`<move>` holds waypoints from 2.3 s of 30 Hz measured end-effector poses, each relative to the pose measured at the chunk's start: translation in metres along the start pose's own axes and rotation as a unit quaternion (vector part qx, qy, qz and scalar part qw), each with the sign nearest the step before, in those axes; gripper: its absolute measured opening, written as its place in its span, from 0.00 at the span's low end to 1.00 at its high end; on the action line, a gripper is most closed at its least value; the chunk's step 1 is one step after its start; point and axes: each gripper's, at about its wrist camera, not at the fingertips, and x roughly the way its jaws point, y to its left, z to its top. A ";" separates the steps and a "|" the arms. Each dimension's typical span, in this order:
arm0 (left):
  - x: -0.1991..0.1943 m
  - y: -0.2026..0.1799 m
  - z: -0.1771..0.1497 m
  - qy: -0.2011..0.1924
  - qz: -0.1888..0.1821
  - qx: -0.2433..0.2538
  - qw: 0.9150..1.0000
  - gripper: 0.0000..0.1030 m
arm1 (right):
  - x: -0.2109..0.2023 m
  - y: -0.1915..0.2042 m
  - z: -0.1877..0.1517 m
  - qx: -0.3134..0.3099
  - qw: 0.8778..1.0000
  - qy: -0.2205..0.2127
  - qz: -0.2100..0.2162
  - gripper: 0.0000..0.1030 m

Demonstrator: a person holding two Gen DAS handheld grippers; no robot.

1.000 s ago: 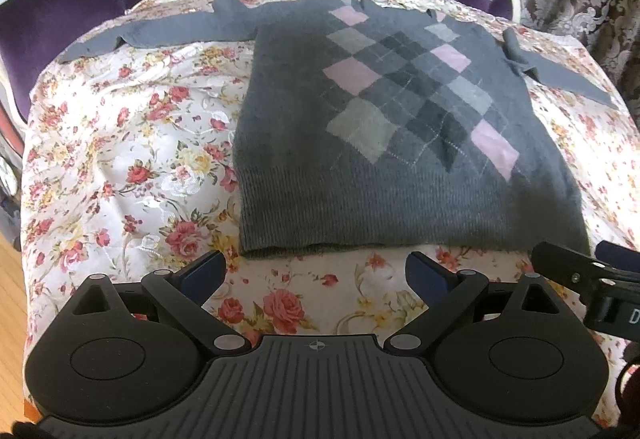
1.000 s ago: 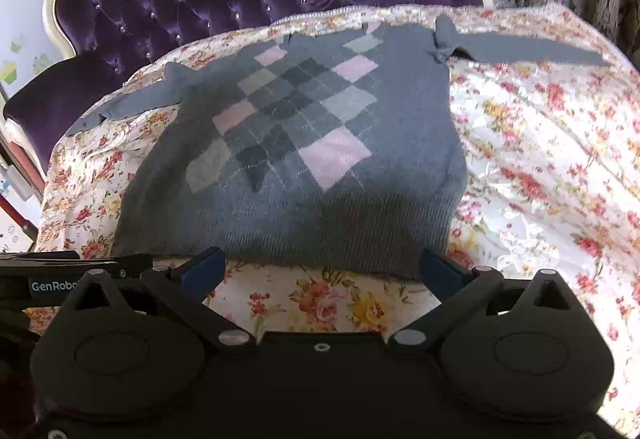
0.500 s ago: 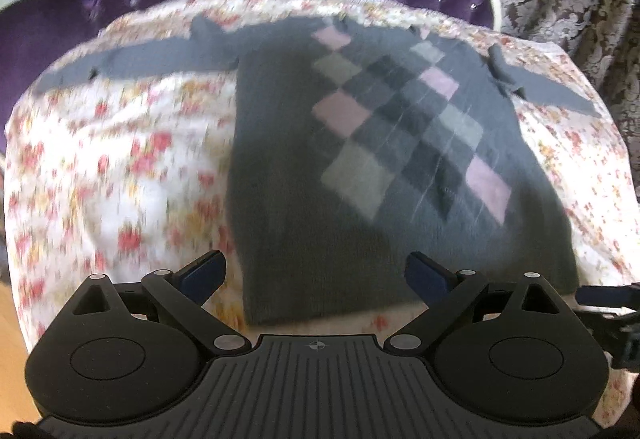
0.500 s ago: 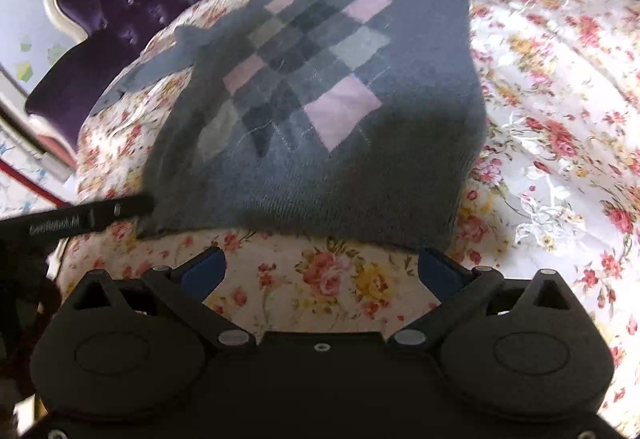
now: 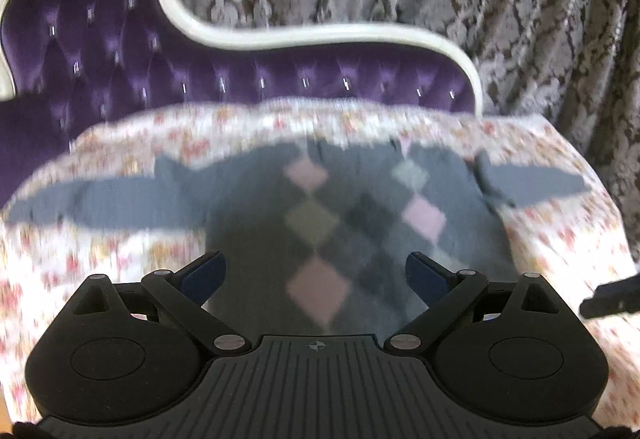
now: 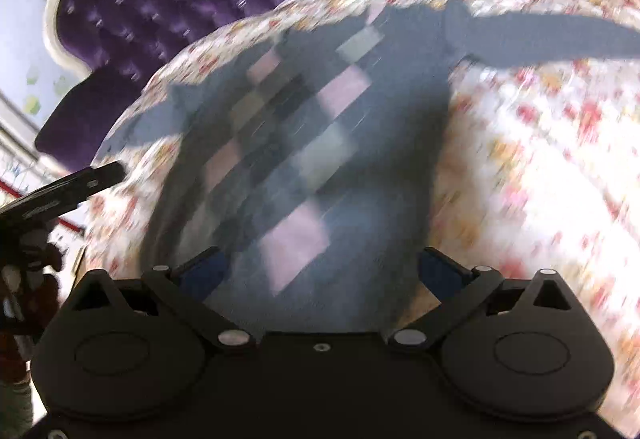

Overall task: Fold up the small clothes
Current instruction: 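Reach the right tool to the sleeve cuff nearest it and grasp, then lift the sleeve with the right tool, fold it across the body, release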

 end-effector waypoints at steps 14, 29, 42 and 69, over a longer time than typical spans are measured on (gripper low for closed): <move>0.094 -0.013 0.006 -0.037 0.029 -0.027 0.999 0.94 | 0.063 -0.179 0.087 0.067 0.963 -0.141 -0.219 0.56; 0.148 -0.007 -0.038 0.041 0.033 -0.025 0.998 0.95 | 0.069 -0.292 0.100 0.219 0.926 -0.244 -0.189 0.57; 0.155 -0.013 -0.038 0.048 0.034 -0.016 0.998 1.00 | 0.079 -0.329 0.122 0.282 0.904 -0.261 -0.188 0.11; 0.103 0.036 -0.024 0.033 0.000 -0.088 0.996 0.97 | 0.031 -0.018 0.226 -0.088 0.943 -0.275 -0.166 0.11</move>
